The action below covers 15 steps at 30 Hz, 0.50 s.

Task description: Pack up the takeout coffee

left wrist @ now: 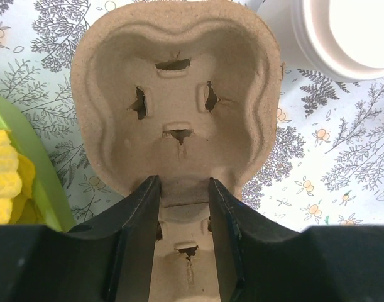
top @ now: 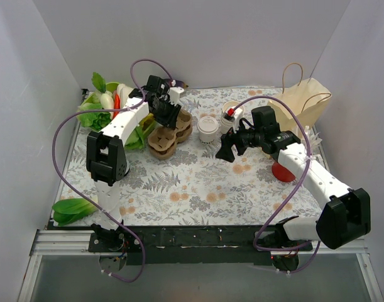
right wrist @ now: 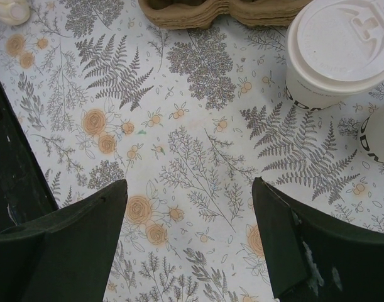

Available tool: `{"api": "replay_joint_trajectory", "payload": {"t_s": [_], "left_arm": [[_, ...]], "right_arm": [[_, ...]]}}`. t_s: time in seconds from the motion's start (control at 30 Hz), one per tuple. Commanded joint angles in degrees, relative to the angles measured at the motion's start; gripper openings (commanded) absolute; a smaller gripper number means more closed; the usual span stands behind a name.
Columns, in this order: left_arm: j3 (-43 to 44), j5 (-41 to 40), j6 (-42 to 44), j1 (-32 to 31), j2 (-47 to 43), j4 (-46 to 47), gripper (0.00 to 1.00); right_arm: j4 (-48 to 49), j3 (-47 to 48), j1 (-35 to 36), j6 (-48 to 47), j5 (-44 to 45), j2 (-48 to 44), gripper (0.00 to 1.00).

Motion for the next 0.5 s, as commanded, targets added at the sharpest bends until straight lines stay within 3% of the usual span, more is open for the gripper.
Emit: {"api": "replay_joint_trajectory", "payload": {"t_s": [0.0,0.27,0.47], "left_arm": [[0.8,1.1,-0.2,0.0,-6.4,-0.8,0.07],[-1.0,6.5,1.9,0.0,-16.7,-4.4,0.03],[-15.5,8.4,11.5,0.0,-26.3,-11.9,0.01]], "right_arm": [[0.9,2.2,-0.3,-0.6,-0.7,0.3,0.88],[-0.4,1.7,-0.3,-1.5,0.0,-0.7,0.88],[-2.0,3.1,-0.3,-3.4,0.7,-1.1,0.87]]}}
